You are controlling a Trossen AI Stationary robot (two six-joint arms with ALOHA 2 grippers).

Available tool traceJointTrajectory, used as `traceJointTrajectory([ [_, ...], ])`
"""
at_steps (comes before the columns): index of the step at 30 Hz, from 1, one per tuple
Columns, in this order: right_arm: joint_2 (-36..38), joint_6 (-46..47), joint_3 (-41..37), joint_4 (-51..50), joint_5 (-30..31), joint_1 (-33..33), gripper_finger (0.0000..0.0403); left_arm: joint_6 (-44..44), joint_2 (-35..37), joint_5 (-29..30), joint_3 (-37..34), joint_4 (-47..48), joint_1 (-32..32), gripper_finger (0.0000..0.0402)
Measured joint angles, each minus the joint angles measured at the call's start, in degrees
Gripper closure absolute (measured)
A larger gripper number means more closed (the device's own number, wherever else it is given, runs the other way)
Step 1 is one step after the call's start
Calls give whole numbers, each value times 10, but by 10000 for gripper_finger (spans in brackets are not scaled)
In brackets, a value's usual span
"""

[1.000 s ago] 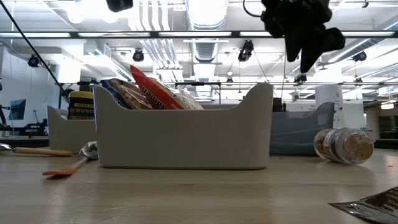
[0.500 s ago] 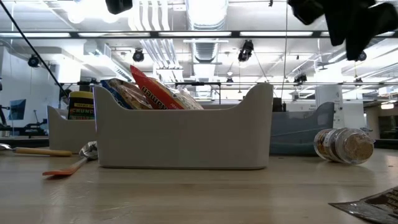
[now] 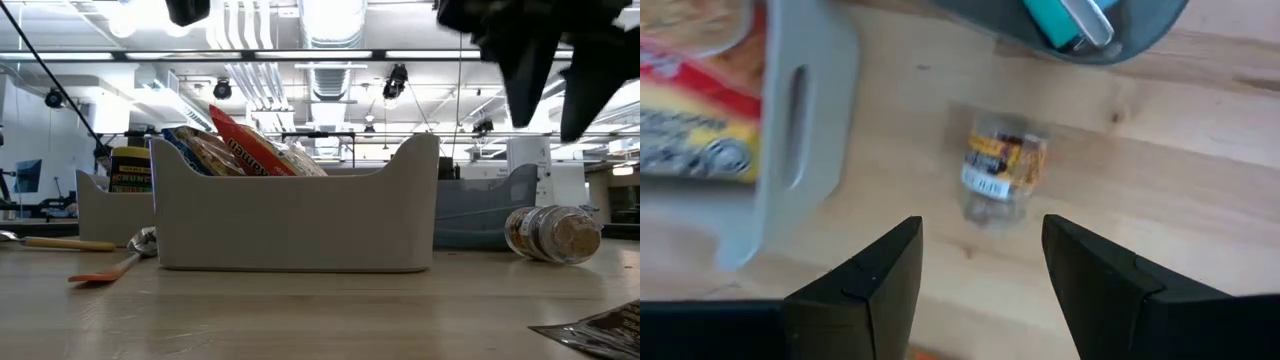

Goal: Pick & Place Food Item
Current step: Put the bottom brown seasoning bottle into the top gray bin

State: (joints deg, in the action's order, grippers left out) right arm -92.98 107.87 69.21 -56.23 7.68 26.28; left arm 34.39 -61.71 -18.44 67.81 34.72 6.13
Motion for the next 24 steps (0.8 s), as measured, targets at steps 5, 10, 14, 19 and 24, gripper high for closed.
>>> traceJointTrajectory([
  [5,-42,-3,0,20,0,0,200,-1,0,0,0,13,0,256],
  [10,-63,-2,-4,26,2,-2,200,-1,0,0,0,16,0,256],
  [14,-65,6,-20,28,4,-4,199,-1,0,0,0,18,0,256],
  [19,-59,32,-51,51,4,-5,199,-1,0,0,0,27,0,256],
  [24,-56,42,-87,158,0,-5,199,-1,0,0,0,29,0,256],
])
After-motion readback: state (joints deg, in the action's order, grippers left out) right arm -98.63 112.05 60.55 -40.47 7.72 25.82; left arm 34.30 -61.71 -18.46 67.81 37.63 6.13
